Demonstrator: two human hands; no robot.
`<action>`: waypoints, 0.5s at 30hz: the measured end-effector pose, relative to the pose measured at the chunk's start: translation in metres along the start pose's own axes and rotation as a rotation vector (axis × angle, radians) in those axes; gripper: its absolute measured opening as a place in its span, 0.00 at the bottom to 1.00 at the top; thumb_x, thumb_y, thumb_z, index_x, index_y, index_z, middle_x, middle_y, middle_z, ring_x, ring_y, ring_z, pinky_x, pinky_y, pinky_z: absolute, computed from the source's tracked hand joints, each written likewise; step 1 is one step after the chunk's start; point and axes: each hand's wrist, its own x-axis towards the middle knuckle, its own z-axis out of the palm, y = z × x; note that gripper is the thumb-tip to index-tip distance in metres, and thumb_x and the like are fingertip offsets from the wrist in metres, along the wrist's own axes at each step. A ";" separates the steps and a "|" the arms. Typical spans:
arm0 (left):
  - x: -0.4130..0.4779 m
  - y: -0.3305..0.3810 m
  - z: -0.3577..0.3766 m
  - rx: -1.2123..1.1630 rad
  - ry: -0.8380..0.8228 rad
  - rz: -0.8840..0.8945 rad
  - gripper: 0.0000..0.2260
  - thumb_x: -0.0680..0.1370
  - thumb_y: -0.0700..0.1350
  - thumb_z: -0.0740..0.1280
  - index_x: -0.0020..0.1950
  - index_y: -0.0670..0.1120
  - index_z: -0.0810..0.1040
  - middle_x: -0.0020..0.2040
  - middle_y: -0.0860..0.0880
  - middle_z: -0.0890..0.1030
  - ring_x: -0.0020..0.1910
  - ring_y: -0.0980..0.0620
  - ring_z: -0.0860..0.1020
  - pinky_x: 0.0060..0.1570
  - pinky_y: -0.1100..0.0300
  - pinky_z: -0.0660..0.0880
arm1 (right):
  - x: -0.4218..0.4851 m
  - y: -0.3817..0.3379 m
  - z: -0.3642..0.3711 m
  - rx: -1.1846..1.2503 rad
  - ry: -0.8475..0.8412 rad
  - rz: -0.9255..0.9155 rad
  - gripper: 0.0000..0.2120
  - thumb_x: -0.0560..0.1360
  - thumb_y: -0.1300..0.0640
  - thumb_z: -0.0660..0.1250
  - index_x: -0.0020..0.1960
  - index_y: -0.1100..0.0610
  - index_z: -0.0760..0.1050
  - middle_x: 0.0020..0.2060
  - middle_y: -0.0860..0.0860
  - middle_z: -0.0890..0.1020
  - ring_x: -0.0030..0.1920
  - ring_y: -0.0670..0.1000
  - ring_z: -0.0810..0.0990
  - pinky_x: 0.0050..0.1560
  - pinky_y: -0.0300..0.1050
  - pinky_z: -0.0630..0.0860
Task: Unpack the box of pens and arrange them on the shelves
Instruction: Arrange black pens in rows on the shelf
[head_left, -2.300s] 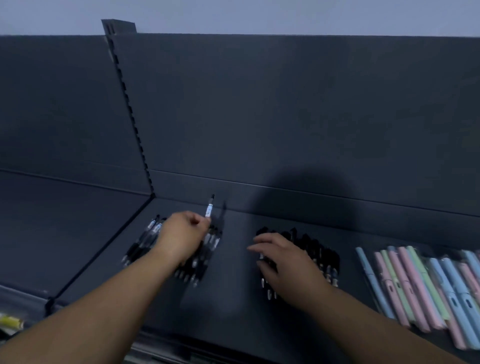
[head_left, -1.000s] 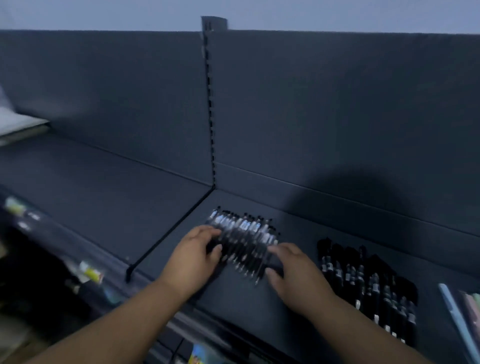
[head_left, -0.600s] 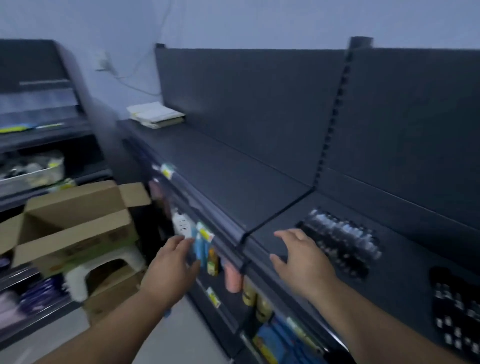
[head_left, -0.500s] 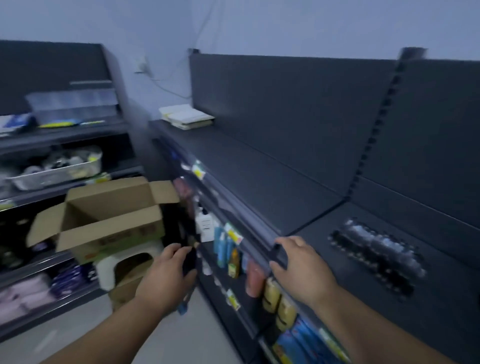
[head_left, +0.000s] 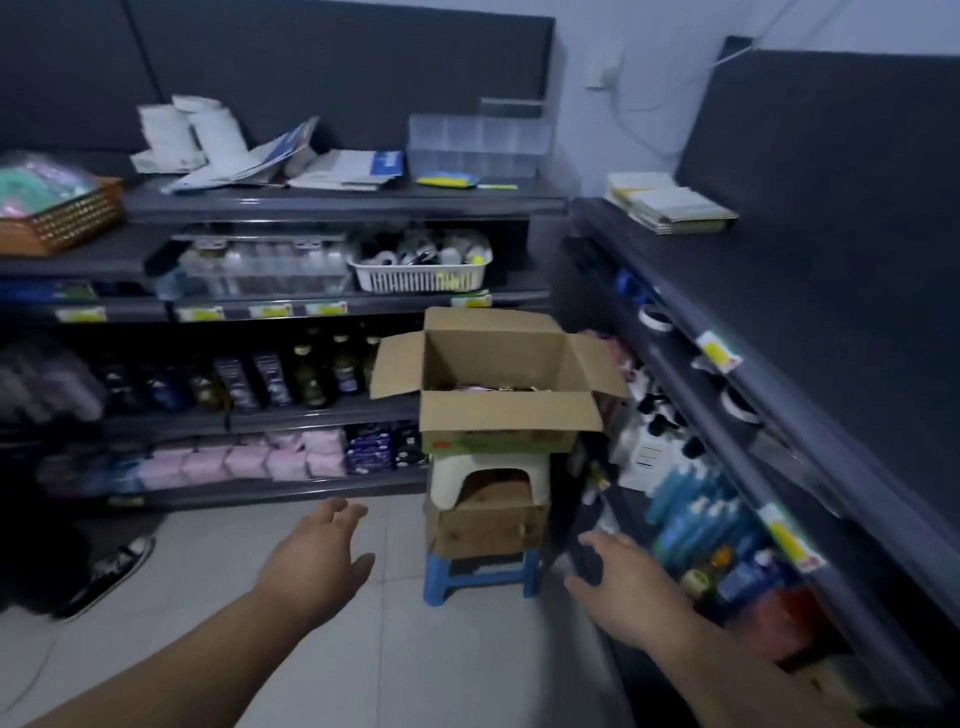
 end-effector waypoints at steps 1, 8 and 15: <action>0.007 -0.007 0.000 -0.002 -0.006 -0.013 0.26 0.77 0.55 0.63 0.74 0.52 0.62 0.73 0.53 0.62 0.68 0.52 0.68 0.64 0.59 0.69 | 0.011 -0.008 0.000 -0.010 -0.006 -0.009 0.28 0.78 0.43 0.62 0.75 0.47 0.60 0.72 0.47 0.65 0.69 0.50 0.68 0.65 0.46 0.70; 0.089 -0.007 0.000 -0.041 0.004 -0.054 0.25 0.77 0.54 0.64 0.73 0.52 0.64 0.72 0.53 0.64 0.67 0.52 0.68 0.64 0.59 0.69 | 0.111 -0.041 -0.027 0.042 0.078 -0.121 0.26 0.77 0.45 0.64 0.73 0.49 0.64 0.65 0.48 0.71 0.62 0.48 0.72 0.60 0.43 0.72; 0.228 0.050 -0.013 -0.090 0.107 -0.061 0.22 0.76 0.51 0.66 0.70 0.50 0.69 0.68 0.52 0.69 0.63 0.51 0.71 0.59 0.59 0.71 | 0.266 -0.045 -0.091 0.109 0.152 -0.205 0.23 0.74 0.49 0.66 0.69 0.46 0.69 0.64 0.48 0.73 0.59 0.52 0.76 0.58 0.45 0.74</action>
